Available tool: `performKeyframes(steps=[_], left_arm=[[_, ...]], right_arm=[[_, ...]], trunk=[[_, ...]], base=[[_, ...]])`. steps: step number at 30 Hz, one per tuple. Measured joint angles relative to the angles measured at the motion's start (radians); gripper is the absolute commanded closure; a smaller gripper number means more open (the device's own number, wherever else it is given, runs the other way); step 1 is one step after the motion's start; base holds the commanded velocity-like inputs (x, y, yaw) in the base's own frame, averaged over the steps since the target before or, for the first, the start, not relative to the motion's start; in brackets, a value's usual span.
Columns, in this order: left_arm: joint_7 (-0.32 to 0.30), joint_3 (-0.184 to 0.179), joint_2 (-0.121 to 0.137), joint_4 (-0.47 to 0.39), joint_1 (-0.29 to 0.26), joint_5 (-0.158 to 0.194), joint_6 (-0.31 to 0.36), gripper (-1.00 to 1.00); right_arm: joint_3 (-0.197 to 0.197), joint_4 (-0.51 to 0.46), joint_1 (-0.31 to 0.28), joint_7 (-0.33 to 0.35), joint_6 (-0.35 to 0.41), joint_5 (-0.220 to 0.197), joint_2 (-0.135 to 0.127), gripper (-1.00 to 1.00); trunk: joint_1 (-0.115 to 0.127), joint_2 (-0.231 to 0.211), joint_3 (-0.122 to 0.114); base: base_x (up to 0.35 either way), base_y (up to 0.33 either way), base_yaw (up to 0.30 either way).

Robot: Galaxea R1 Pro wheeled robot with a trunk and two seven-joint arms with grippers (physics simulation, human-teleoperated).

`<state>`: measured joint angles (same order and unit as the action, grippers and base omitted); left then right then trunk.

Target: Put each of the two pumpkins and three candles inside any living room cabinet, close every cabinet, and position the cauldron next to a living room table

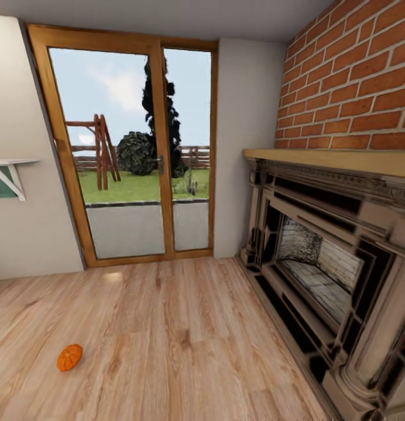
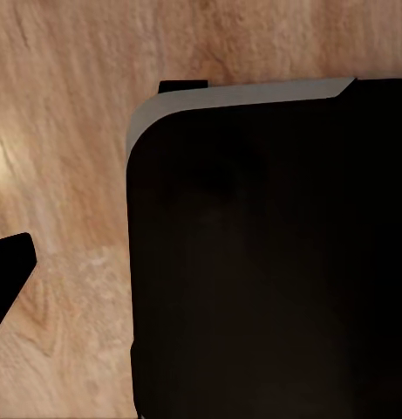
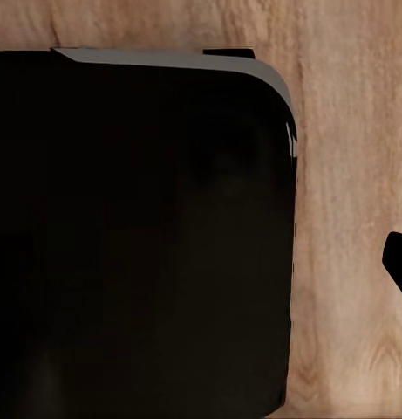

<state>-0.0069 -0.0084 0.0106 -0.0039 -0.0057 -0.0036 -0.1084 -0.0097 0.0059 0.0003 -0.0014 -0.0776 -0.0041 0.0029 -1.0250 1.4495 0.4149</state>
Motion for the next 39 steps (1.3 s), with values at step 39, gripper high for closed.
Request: performKeyframes(steps=[39], left_arm=[[0.003,0.003,0.002,0.0,0.0,0.004,0.0,-1.0]], right_arm=[[0.0,0.006,0.0,0.0,-0.002,-0.001,-0.002,-1.0]], trunk=[[0.0,0.0,-0.001]], base=[[0.0,0.004,-0.282]])
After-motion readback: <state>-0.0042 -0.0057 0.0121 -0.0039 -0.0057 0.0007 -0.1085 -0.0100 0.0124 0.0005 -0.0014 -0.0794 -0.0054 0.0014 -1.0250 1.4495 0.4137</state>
